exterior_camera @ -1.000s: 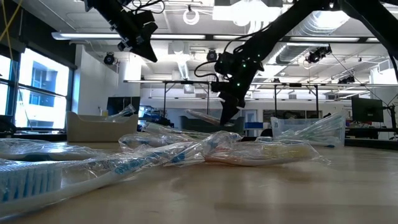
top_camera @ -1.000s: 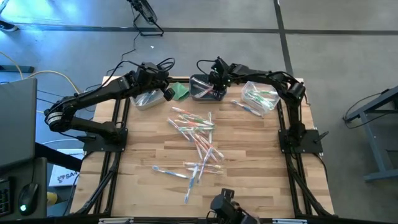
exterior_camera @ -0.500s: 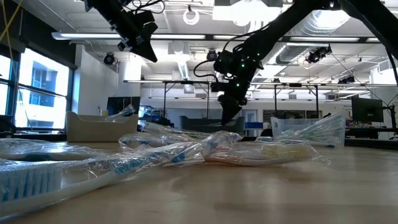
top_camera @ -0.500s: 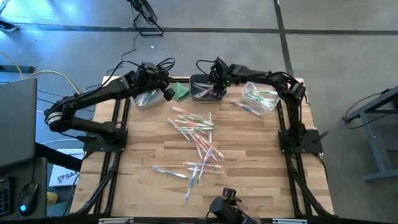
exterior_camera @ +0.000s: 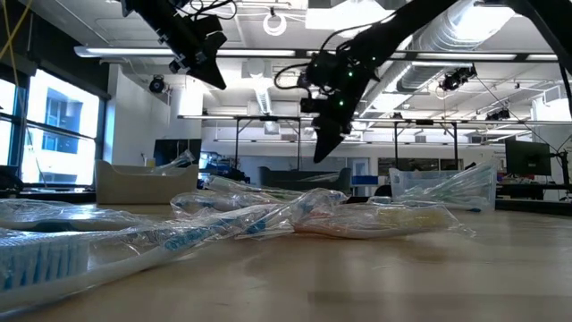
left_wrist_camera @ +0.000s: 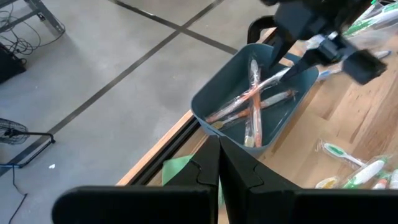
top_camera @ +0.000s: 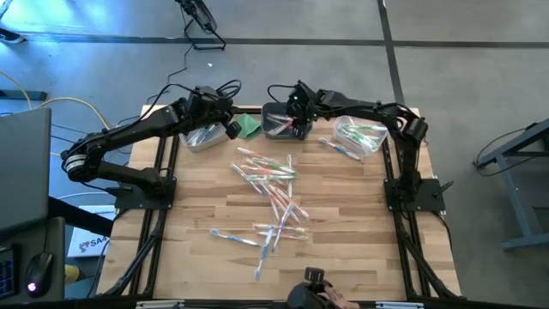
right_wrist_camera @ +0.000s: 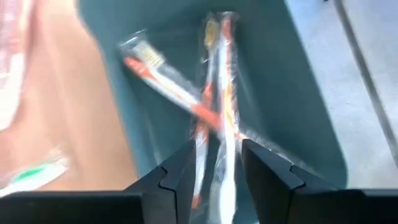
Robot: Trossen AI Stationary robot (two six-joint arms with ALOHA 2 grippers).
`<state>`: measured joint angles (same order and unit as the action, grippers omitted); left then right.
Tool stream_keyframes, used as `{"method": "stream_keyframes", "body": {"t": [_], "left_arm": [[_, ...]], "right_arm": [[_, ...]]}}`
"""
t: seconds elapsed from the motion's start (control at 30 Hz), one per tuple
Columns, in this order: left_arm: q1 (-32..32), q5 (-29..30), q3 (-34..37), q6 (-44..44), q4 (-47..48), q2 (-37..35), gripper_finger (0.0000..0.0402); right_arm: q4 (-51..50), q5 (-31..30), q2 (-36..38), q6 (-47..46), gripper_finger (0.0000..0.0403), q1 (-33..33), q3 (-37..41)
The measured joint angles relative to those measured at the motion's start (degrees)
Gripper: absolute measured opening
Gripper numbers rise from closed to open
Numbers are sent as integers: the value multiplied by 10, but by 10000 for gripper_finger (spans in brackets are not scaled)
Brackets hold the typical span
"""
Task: Pick & Place Toothbrushes
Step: Put the bottom green toothbrush into the transparent bin
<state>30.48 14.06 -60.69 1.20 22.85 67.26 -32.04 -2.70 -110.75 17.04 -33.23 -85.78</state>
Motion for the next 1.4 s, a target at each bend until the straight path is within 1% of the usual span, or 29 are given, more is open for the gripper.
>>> {"method": "stream_keyframes", "body": {"t": [0.3, 0.4, 0.53, 0.73, 0.8, 1.0, 1.4], "left_arm": [[-1, 0, 0, -2, 0, 0, 0], [-1, 0, 0, -2, 0, 0, 0], [-1, 0, 0, -2, 0, 0, 0], [-1, 0, 0, -2, 0, 0, 0], [-1, 0, 0, -2, 0, 0, 0], [-1, 0, 0, -2, 0, 0, 0], [-1, 0, 0, -3, 0, 0, 0]], "right_arm": [[-87, 3, 68, -9, 103, 3, 0], [-124, 22, 86, -12, 95, 3, 0], [-178, 32, 97, -38, 90, 2, 0], [-253, 33, 98, -39, 90, 2, 0], [-259, 33, 96, -39, 89, 2, 0], [-261, 61, 94, -39, 89, 2, 0], [-261, 63, 94, -38, 89, 2, 0]]}}
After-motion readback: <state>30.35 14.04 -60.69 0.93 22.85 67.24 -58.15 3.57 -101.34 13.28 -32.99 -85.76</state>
